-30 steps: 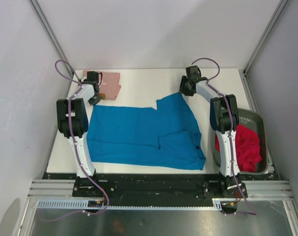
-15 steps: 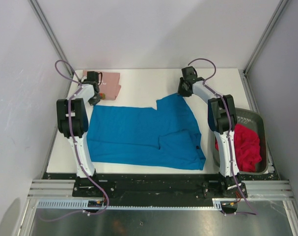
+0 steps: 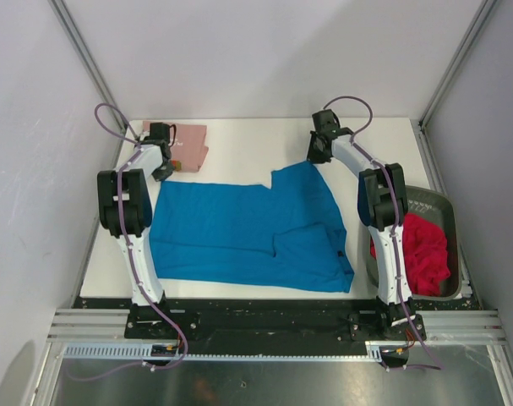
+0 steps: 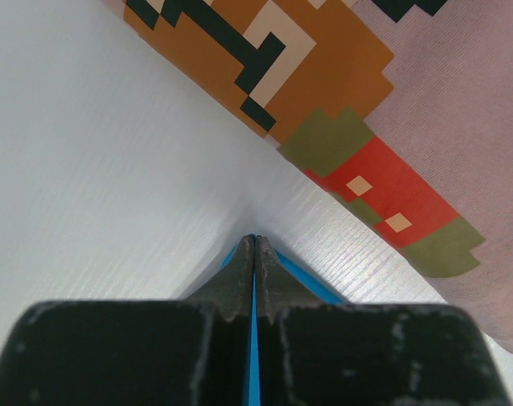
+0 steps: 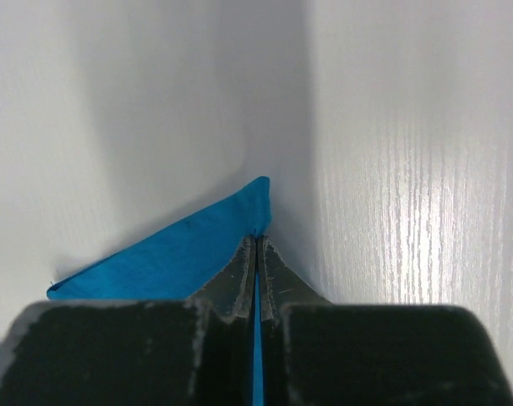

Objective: Fold and stack the t-shirts
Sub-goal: Grap the side of the flattened tshirt furthest away from the robot with both arms, then fold the other side of the tshirt into a rectangle

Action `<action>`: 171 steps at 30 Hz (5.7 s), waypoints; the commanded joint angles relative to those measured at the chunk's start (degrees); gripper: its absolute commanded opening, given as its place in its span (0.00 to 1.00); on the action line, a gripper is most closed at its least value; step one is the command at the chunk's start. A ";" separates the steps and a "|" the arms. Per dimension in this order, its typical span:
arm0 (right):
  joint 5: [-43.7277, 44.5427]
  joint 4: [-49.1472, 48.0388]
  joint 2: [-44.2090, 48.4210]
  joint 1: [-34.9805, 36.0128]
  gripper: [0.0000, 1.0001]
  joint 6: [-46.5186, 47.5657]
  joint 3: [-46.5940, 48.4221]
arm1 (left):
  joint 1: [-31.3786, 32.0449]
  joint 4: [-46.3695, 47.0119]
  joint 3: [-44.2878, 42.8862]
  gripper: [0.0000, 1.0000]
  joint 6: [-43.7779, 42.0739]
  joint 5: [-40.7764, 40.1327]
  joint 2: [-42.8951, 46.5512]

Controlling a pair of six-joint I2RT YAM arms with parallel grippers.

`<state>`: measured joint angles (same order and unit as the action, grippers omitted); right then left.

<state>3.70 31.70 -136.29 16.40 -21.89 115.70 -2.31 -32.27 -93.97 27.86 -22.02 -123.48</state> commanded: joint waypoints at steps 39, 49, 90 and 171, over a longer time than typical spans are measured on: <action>1.15 0.74 16.81 -2.32 0.00 0.35 -4.81 | -4.18 10.46 -0.59 0.00 0.13 14.99 5.98; -2.13 -2.77 35.49 -1.12 0.00 -5.91 -29.59 | -5.12 12.13 10.40 0.00 -0.47 16.24 14.01; 1.66 2.07 68.25 7.04 0.00 -8.33 -63.21 | -6.57 11.42 33.93 0.00 2.98 7.61 32.47; 3.13 -2.45 64.78 12.86 0.02 -10.64 -72.74 | -4.44 8.18 26.22 0.16 4.84 9.61 14.93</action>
<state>5.76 30.98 -71.11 28.84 -32.97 43.07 -5.45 -23.66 -66.48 33.43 -9.19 -105.91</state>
